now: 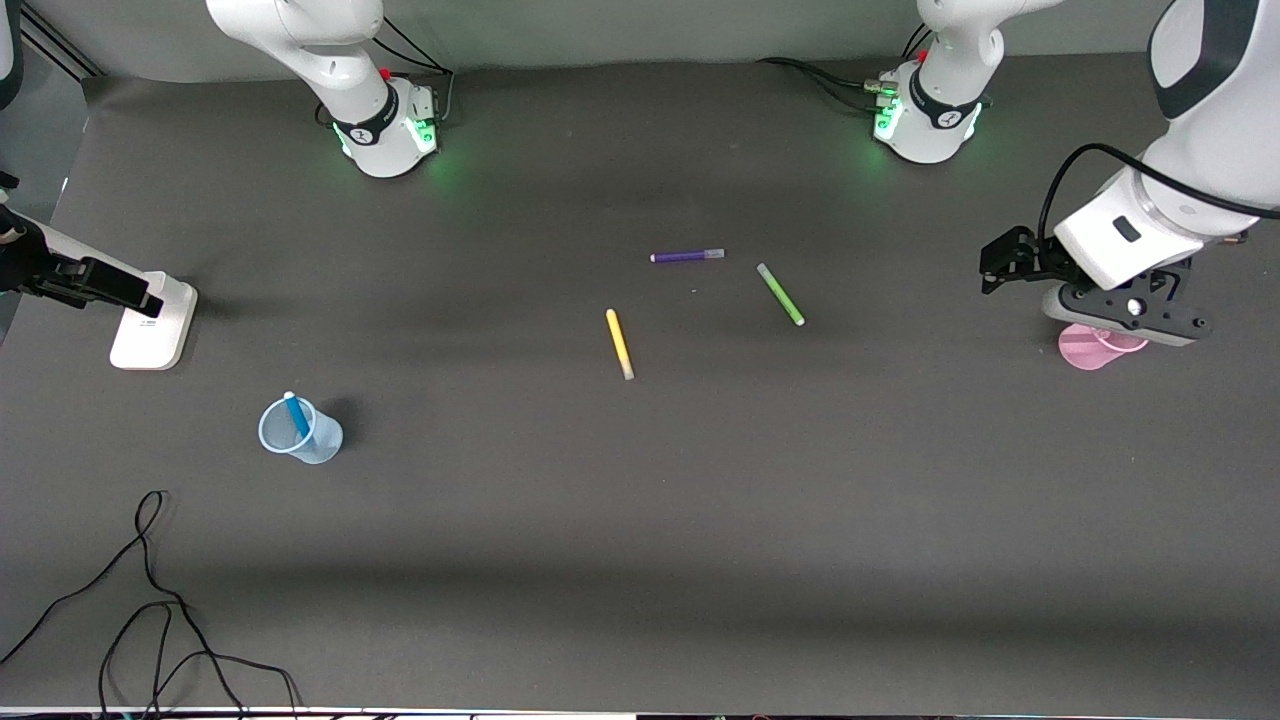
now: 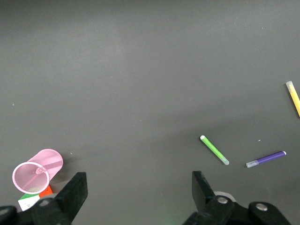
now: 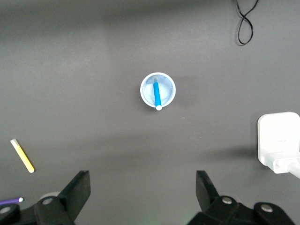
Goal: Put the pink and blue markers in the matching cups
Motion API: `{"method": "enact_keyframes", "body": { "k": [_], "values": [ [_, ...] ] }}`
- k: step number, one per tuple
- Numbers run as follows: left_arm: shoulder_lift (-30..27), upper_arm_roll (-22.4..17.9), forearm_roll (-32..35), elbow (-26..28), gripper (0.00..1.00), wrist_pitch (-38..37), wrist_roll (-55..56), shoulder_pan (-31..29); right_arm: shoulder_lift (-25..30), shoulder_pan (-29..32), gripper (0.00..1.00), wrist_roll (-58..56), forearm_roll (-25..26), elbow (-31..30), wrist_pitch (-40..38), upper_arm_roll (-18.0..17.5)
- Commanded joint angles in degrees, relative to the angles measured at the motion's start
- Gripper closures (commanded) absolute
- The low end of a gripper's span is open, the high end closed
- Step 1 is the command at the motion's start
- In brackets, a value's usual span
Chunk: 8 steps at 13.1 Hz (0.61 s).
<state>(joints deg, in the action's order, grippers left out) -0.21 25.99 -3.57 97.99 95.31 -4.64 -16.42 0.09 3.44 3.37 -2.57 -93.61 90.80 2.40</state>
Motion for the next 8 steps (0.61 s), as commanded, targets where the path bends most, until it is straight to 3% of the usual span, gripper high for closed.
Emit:
{"method": "enact_keyframes", "body": {
  "k": [1,6,8],
  "values": [
    [0.3,0.3,1.0,-1.8,0.01,-1.5,1.5,0.7,1.6,0.7,0.0,-1.6,1.2,-0.7,-0.6,-0.9],
    [0.0,-1.2,1.2,-1.8,0.01,-1.7,0.9,3.1,1.7,0.4,0.0,-1.7,1.2,-0.7,-1.9,-0.9],
    [-0.1,-14.8,4.1,-1.7,0.01,-1.7,1.4,17.9,1.8,0.3,0.0,-2.2,1.3,-0.8,-1.9,-0.9]
  ]
}}
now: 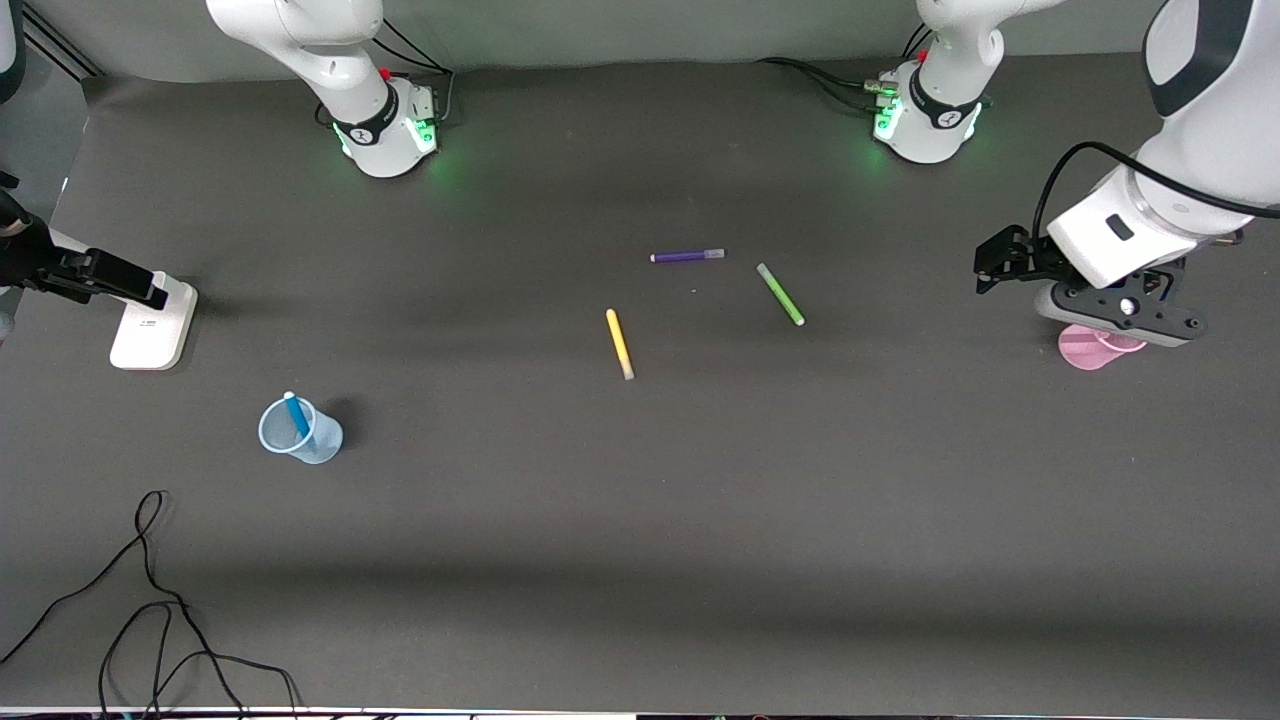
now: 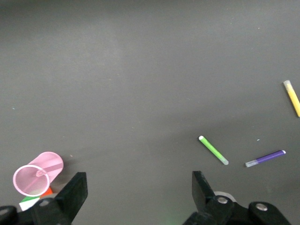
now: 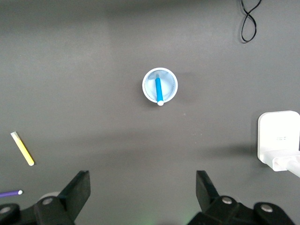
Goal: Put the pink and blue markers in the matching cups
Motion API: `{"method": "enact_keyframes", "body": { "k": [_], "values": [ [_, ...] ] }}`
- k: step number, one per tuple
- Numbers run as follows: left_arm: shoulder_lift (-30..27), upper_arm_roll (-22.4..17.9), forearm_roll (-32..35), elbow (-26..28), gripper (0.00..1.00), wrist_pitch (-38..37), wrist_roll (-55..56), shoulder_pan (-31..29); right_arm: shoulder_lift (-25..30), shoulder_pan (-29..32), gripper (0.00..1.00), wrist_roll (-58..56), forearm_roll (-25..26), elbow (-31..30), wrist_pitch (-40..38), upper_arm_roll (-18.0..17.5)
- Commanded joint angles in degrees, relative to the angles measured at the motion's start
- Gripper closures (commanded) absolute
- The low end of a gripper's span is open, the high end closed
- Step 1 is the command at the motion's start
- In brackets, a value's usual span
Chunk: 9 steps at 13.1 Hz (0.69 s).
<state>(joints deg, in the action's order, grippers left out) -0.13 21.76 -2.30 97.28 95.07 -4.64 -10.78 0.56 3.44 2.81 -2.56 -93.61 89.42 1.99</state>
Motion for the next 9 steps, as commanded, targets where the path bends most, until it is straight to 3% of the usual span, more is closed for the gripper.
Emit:
{"method": "enact_keyframes", "body": {
  "k": [1,2,5,6,9],
  "values": [
    [-0.2,-16.9,2.8,-1.0,0.01,-1.6,1.2,18.1,1.3,0.3,0.0,-3.1,1.2,-0.7,-0.6,-0.5],
    [-0.3,-20.7,2.8,-1.0,0.01,-1.5,0.4,21.4,1.3,0.3,0.0,-3.9,1.3,-0.7,-0.5,-0.5],
    [-0.2,-21.0,2.8,-0.9,0.01,-1.5,0.1,20.7,1.5,-0.6,0.0,-6.7,3.5,-0.8,-0.5,-0.6],
    [-0.8,-20.5,2.8,-0.7,0.01,-2.1,-0.2,19.8,1.5,-0.6,0.0,-6.8,3.5,-0.7,-0.5,-0.6],
    [-1.4,-13.9,3.3,-1.0,0.01,-3.8,-0.7,12.7,1.5,-0.6,0.0,-6.2,3.5,-0.8,-0.5,-0.6]
  ]
}}
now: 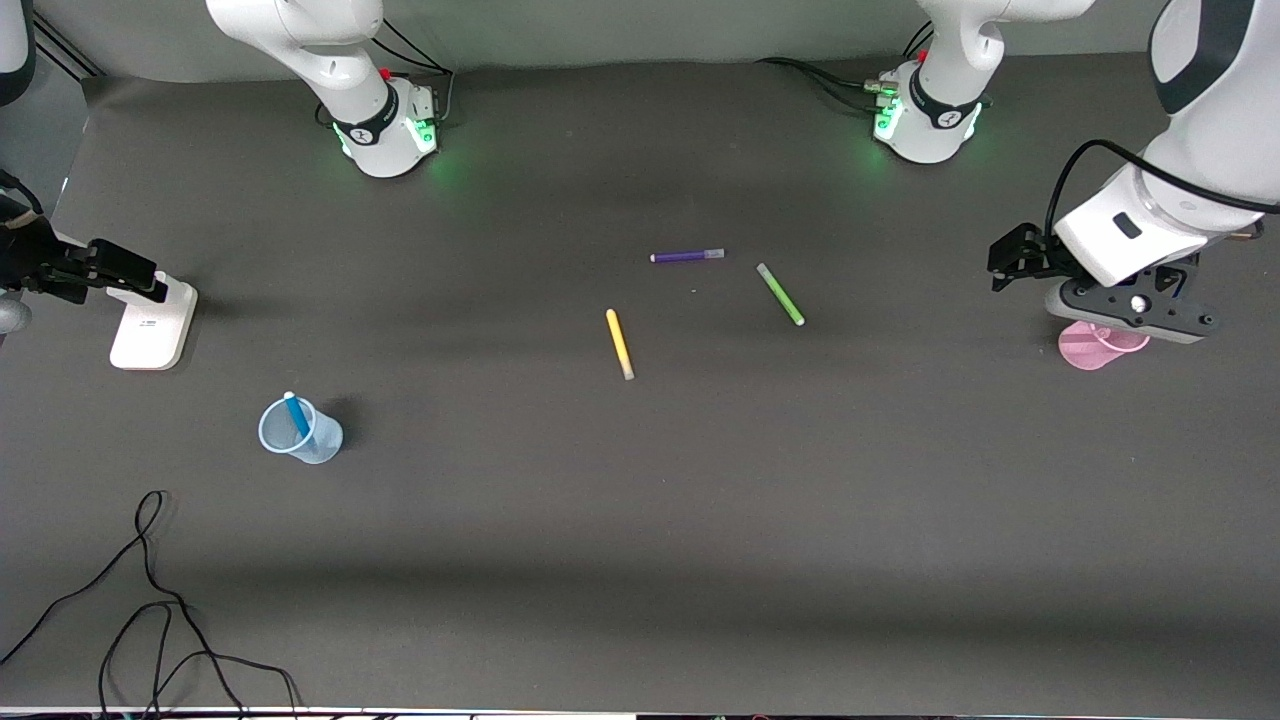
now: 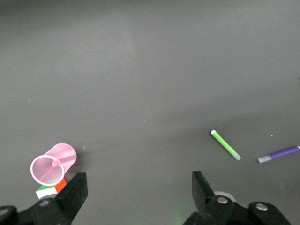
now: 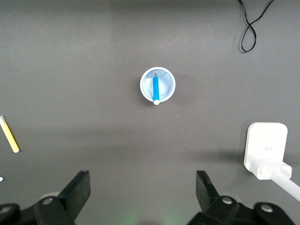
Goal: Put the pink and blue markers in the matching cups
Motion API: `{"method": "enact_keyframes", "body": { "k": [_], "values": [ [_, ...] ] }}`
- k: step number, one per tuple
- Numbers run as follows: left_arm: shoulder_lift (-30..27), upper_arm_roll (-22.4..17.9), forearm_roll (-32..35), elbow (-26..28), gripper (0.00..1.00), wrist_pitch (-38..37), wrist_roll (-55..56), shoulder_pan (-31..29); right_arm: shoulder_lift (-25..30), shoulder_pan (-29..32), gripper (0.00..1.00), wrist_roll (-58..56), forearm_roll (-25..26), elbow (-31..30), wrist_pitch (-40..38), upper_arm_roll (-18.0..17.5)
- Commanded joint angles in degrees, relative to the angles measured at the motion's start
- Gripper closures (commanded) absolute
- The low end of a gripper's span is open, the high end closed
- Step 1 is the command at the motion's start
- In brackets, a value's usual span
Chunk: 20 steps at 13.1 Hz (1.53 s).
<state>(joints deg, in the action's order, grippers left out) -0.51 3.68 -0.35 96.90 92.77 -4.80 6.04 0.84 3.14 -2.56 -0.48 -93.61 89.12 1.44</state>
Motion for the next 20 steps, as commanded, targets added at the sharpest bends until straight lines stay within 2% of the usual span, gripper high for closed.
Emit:
{"method": "enact_keyframes", "body": {
  "k": [1,20],
  "values": [
    [-1.1,4.3,2.5,-0.7,0.01,-1.6,-0.6,-3.8,1.2,-0.3,0.0,-0.8,1.4,-0.8,-0.3,0.0],
    [0.2,4.7,3.3,-0.8,0.01,1.8,0.6,-3.8,1.0,-0.2,0.0,-0.7,1.4,-0.9,-0.2,0.1]
  ]
}}
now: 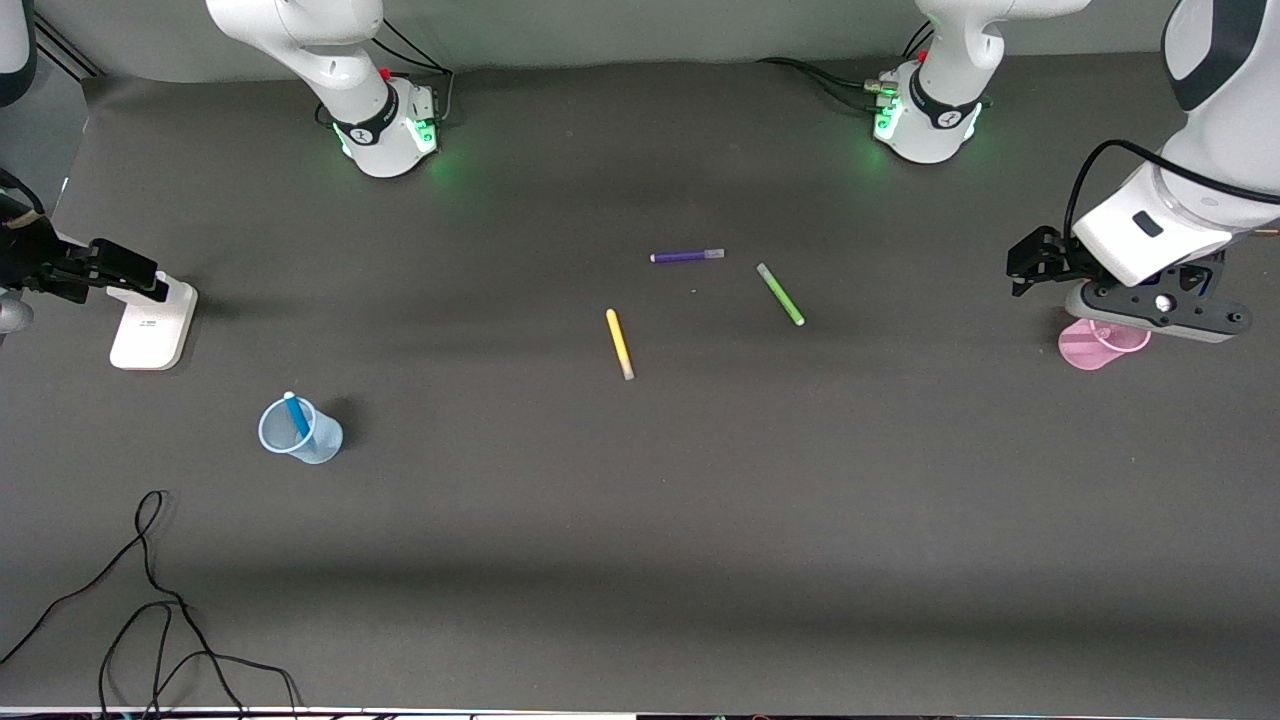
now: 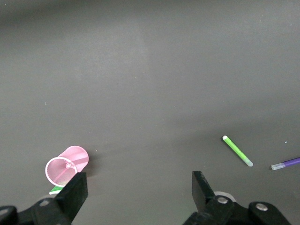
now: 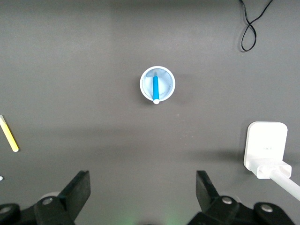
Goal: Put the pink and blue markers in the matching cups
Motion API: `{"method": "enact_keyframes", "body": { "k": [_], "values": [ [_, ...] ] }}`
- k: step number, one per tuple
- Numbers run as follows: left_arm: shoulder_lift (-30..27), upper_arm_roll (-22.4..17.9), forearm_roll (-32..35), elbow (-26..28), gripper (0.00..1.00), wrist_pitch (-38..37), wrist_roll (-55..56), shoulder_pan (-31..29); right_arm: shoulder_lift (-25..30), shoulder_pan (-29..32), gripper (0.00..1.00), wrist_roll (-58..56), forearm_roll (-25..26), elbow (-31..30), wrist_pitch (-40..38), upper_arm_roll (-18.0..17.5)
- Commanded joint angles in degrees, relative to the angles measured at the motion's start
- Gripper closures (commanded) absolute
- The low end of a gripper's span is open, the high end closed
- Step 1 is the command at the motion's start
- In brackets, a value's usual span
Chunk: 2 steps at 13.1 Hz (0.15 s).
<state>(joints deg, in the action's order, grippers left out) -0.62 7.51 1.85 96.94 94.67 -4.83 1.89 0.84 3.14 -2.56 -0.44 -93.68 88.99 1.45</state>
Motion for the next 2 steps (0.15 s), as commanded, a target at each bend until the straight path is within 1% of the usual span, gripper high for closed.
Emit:
{"method": "enact_keyframes", "body": {
  "k": [1,2],
  "values": [
    [0.2,0.8,1.3,-1.0,0.01,-0.2,0.3,0.1,1.0,-0.2,0.0,-0.7,1.3,-0.8,0.0,0.1],
    [0.3,0.6,1.1,-1.9,0.01,-0.8,-0.6,-0.5,0.9,-0.2,0.0,-0.7,1.3,-0.7,0.0,0.1]
  ]
}}
